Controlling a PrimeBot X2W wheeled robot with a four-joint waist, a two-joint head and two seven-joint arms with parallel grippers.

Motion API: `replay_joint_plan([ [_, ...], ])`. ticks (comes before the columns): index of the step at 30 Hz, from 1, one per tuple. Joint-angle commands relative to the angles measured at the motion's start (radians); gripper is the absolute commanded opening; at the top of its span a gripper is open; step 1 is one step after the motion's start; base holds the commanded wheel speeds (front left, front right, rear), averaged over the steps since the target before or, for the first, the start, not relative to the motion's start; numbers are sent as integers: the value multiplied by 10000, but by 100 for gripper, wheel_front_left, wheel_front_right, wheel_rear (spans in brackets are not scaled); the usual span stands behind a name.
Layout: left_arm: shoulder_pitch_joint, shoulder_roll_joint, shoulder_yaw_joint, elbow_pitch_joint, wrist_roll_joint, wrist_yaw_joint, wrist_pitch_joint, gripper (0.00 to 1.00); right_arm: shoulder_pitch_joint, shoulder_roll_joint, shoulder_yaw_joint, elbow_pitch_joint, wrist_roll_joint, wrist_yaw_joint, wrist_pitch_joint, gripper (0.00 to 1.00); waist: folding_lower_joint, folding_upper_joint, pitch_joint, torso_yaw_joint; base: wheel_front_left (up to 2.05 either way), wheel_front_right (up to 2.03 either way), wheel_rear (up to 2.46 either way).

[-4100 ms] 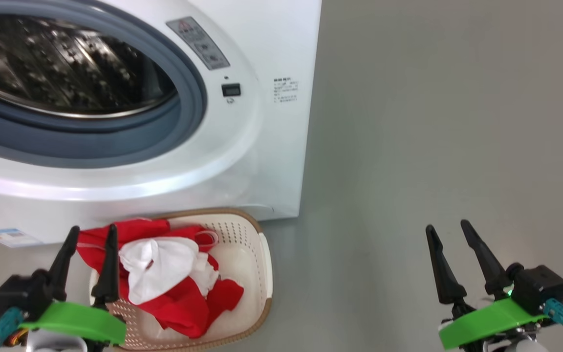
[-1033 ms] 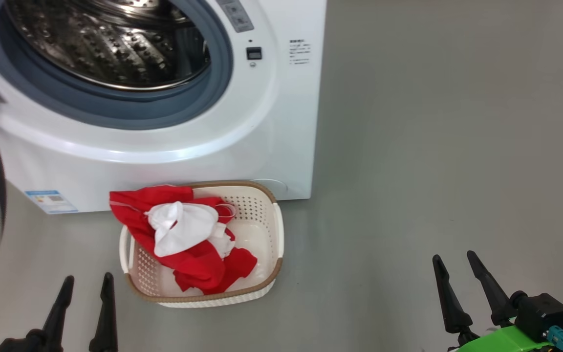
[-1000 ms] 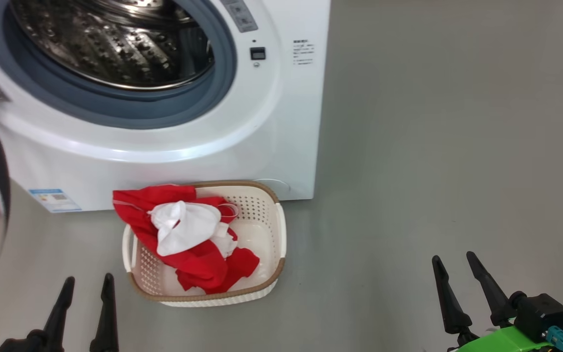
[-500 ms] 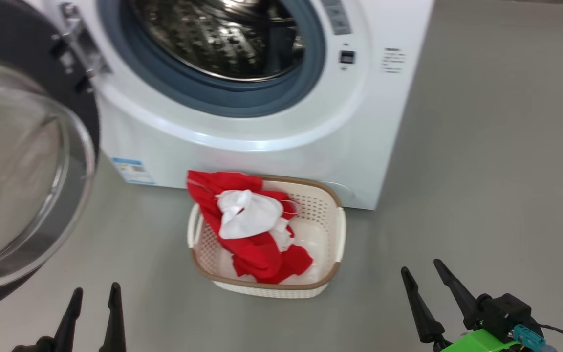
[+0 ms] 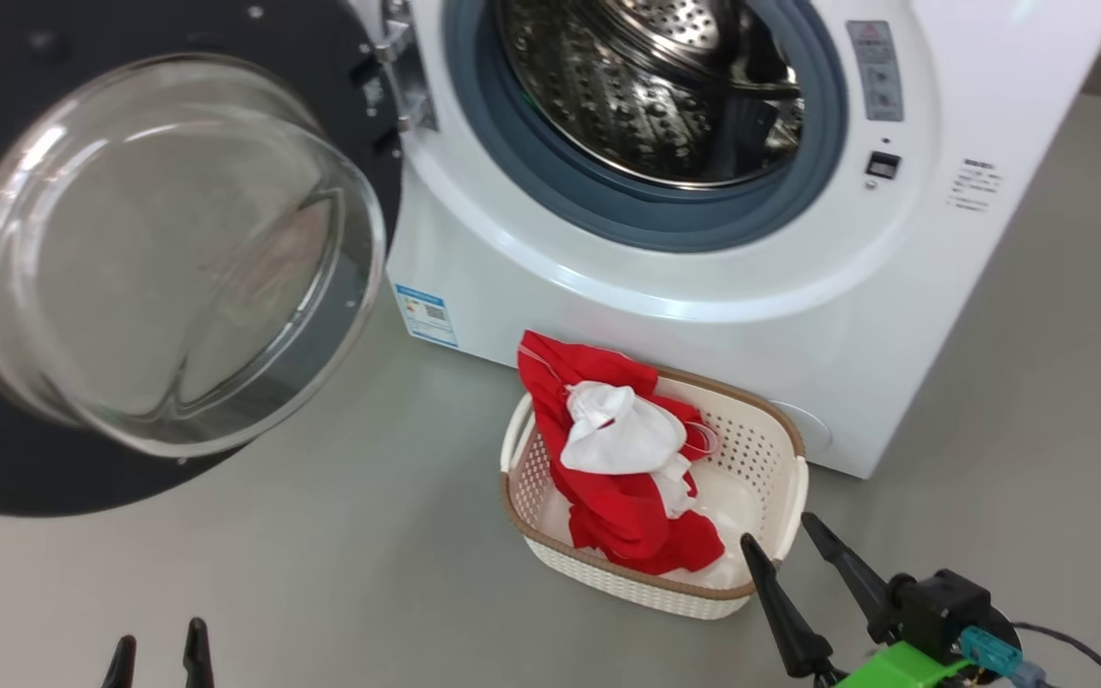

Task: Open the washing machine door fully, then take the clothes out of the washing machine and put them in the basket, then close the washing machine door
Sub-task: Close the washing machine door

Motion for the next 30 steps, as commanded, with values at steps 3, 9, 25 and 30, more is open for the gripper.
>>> replay_joint_plan([
  [3, 16, 97, 388, -418, -231, 175, -49, 100, -623, -141, 439, -95, 154, 63, -67, 100, 0, 0, -170, 391, 0, 0, 0],
  [9, 133, 96, 374, -580, -414, 306, -49, 100, -768, -187, 629, 33, 273, 63, -67, 100, 0, 0, -189, 406, 0, 0, 0],
  [25, -2005, 578, 2370, -3001, -267, -17, -49, 0, -502, -48, 215, -117, 148, 63, -67, 100, 0, 0, 69, 408, 0, 0, 0],
  [30, -3640, 2188, 3174, -3370, -554, -27, -49, 0, -471, 21, -47, -205, 24, 63, -67, 100, 0, 0, 291, 427, 0, 0, 0],
])
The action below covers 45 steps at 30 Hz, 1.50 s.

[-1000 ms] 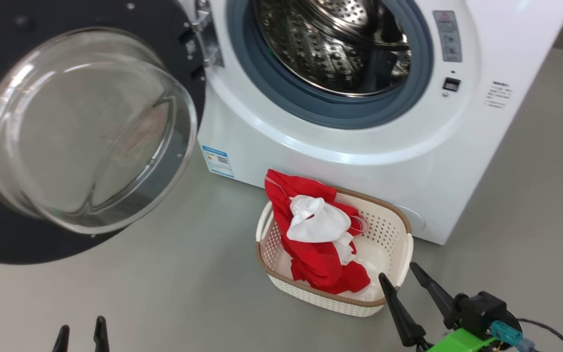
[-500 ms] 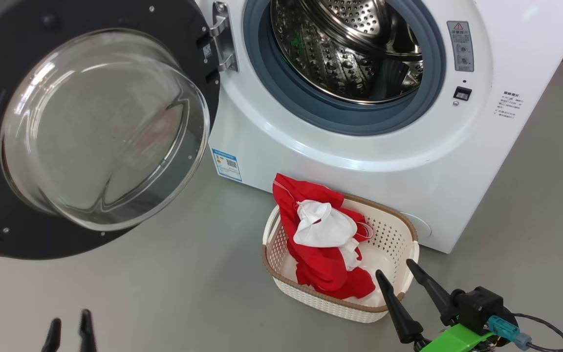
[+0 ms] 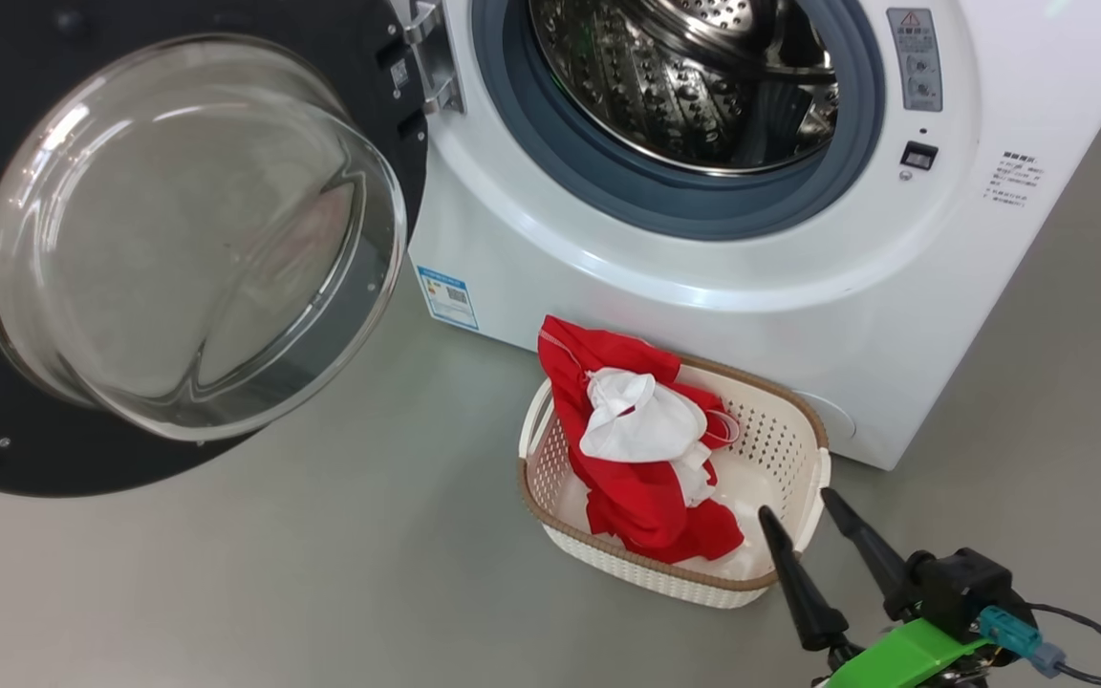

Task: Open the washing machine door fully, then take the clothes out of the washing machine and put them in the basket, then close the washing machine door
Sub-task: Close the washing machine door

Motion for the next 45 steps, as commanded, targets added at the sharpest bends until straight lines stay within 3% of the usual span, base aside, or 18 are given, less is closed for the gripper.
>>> replay_joint_plan([
  [1, -765, 811, 492, -52, -330, -52, -42, 0, -69, 11, 90, -292, -146, 63, -67, 100, 0, 0, 148, 16, 0, 0, 0],
  [7, -2990, 2561, 891, 2059, -2156, -54, -42, 0, -134, 49, -228, -401, -358, 63, -67, 100, 0, 0, 578, 27, 0, 0, 0],
  [10, -3829, 3268, 664, 3643, -3066, -54, -42, 0, -281, 68, -285, -419, -452, 63, -67, 100, 0, 0, 812, -37, 0, 0, 0],
  [11, -4385, 3693, 326, 4919, -3919, -54, -13, 0, -390, 81, -296, -410, -504, 63, -67, 100, 0, 0, 937, -89, 0, 0, 0],
  [13, -4673, 3950, 175, 5545, -4306, -54, 86, 0, -438, 89, -306, -404, -523, 63, -67, 100, 0, 0, 995, -110, 0, 0, 0],
  [17, -5521, 4798, -671, 7762, -5405, -55, 1253, 0, -600, 122, -330, -389, -586, 63, -67, 100, 0, 0, 1190, -212, 0, 0, 0],
  [20, -5989, 5130, -1205, 8899, -6157, -55, 2504, 0, -669, 142, -306, -384, -632, 63, -67, 100, 0, 0, 1325, -303, 0, 0, 0],
  [26, -6481, 5514, -1783, 10294, -7321, -55, 4611, 0, -811, 143, -253, -371, -750, 63, -67, 100, 0, 0, 1650, -477, 0, 0, 0],
  [33, -6586, 5626, -2026, 10982, -8129, -55, 5804, 0, -951, 133, -156, -341, -873, 63, -67, 100, 0, 0, 1958, -624, 0, 0, 0],
  [45, -6075, 5490, -2679, 10122, -9064, -55, 7280, 0, -927, 199, -142, -275, -852, 63, -67, 100, 0, 0, 1881, -636, 0, 0, 0],
])
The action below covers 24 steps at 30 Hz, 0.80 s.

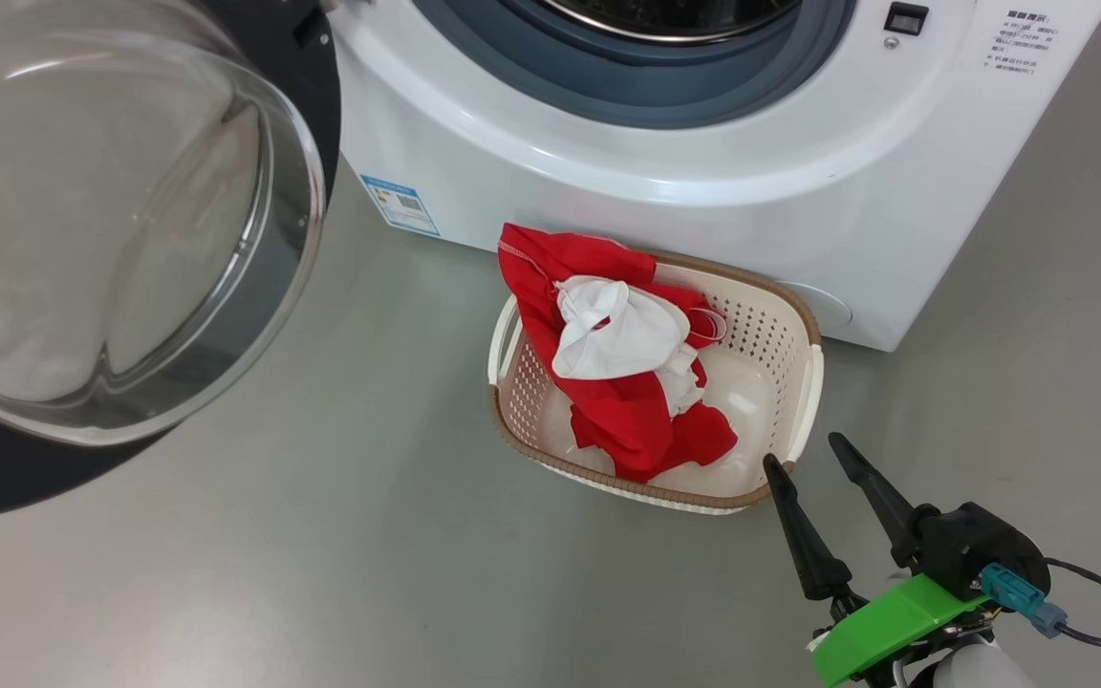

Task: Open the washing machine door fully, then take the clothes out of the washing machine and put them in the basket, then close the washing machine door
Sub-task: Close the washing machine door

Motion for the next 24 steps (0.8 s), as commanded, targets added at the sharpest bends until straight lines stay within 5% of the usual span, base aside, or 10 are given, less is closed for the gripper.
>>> replay_joint_plan([
  [1, 190, 346, -120, -673, -240, -84, 537, 0, -218, 112, 264, -191, 1, 63, -67, 100, 0, -1, -81, 30, 0, 0, 0],
  [24, 2713, 878, -730, -4970, -2615, -84, 3181, 0, 169, 187, 24, -333, 216, 63, -67, 100, 0, -1, -873, 61, 0, 0, 0],
])
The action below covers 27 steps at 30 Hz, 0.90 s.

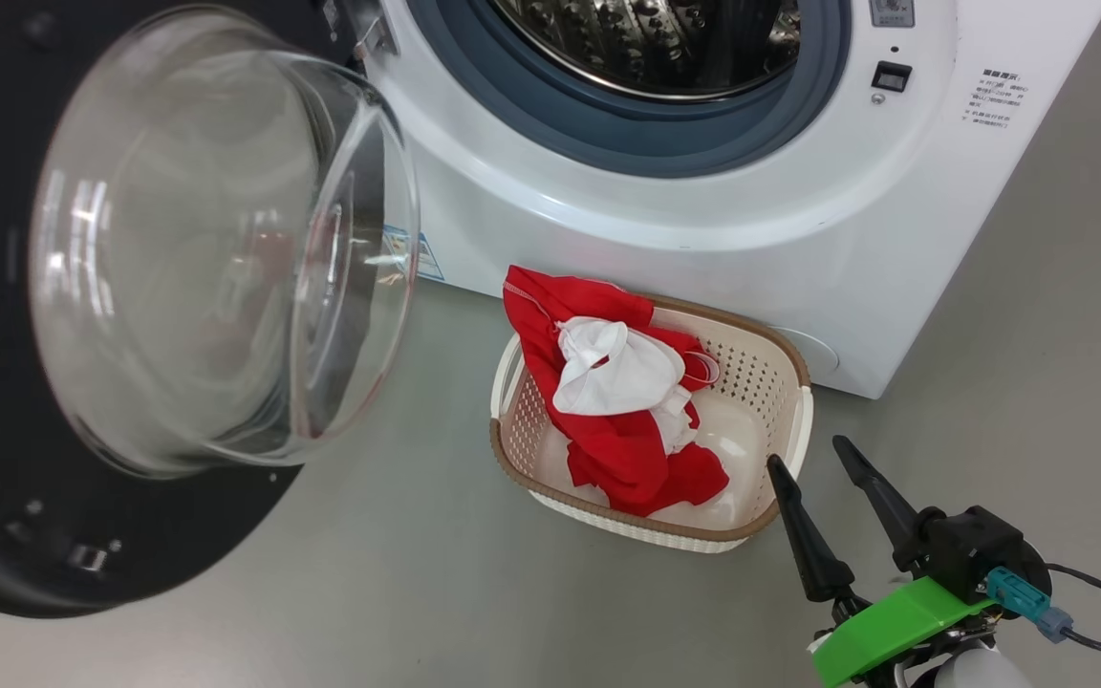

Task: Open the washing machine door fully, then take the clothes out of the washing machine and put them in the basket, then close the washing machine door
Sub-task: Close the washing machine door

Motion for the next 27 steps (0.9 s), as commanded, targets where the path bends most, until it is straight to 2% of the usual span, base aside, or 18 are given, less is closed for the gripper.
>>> replay_joint_plan([
  [1, 100, 649, 362, -508, -175, -69, 209, 0, 54, 50, 182, -268, 136, 63, -67, 100, 0, 0, -38, -1, 0, 0, 0],
  [9, 993, 607, 481, -2686, -596, -69, 813, 0, 97, 75, 168, -319, 167, 63, -67, 100, 0, 0, -134, -94, 0, 0, 0],
  [17, 1453, 0, 363, -4981, -802, -69, 1315, 0, 103, 94, 106, -376, 152, 63, -67, 100, 0, 0, -90, -252, 0, 0, 0],
  [27, 1250, -879, 14, -6288, -573, -69, 1357, 0, 40, 114, 78, -405, 119, 63, -67, 100, 0, 0, 15, -440, 0, 0, 0],
])
